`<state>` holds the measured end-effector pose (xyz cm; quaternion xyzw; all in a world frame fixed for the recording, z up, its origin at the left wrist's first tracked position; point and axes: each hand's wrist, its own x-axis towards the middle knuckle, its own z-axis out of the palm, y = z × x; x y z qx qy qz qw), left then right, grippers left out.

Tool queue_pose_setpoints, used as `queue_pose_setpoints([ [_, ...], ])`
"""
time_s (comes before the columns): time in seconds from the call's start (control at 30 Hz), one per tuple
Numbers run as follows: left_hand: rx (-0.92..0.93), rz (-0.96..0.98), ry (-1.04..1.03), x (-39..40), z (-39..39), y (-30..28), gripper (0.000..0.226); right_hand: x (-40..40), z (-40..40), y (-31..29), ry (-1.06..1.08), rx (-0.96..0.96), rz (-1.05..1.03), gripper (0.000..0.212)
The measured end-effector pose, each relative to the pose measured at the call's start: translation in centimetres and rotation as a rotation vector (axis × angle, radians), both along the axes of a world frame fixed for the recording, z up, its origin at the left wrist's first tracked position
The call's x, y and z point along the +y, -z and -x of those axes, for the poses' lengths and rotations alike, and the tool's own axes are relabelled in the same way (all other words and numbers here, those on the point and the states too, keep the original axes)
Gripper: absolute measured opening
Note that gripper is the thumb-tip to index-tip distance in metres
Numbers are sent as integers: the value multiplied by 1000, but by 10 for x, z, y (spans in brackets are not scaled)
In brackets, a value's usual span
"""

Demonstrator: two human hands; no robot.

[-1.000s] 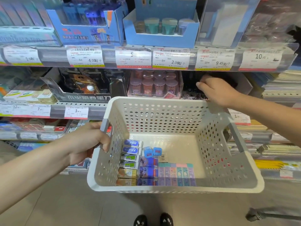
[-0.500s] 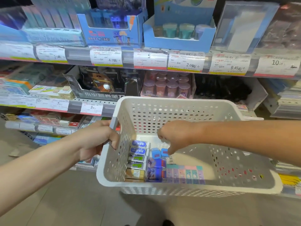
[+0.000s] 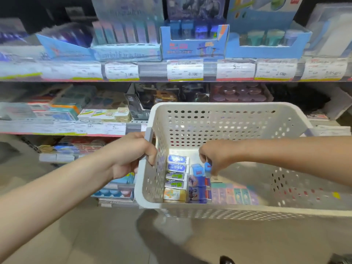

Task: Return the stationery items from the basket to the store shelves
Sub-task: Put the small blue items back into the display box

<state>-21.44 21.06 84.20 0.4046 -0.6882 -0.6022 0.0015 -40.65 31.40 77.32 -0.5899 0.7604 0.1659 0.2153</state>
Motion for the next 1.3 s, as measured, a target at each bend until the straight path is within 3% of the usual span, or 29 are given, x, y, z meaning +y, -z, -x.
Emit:
queue_pose_setpoints([
  [0.1,-2,-8,10,-23,-21,0,36,-15,-18,-6,29,16,11,36],
  [0.2,-10,-11,16,-41,-36,-2,50,-25,-28,-26,35,16,32,22],
  [0.3,-8,-23,27,-55,-47,-6,71,-26,-37,-55,3,7,118,22],
  [0.4,-7,-32,39,-70,-52,-12,75,-27,-38,-87,6,-71,232,17],
  [0.57,19,-40,75,-86,-48,-28,65,-28,-19,-152,30,-283,621,16],
  [0.67,42,-51,89,-90,-42,-42,54,-33,4,-185,88,-220,954,27],
  [0.77,63,-50,116,-93,-35,-53,58,-47,29,-202,137,-106,1129,30],
  [1.0,52,-68,136,-100,-22,-71,42,-83,60,-197,106,169,1040,38],
  [1.2,1,-33,144,-113,-18,-74,99,-92,65,-200,133,177,993,39],
  [1.3,4,-34,156,-118,-18,-77,94,-92,66,-201,164,173,987,30],
])
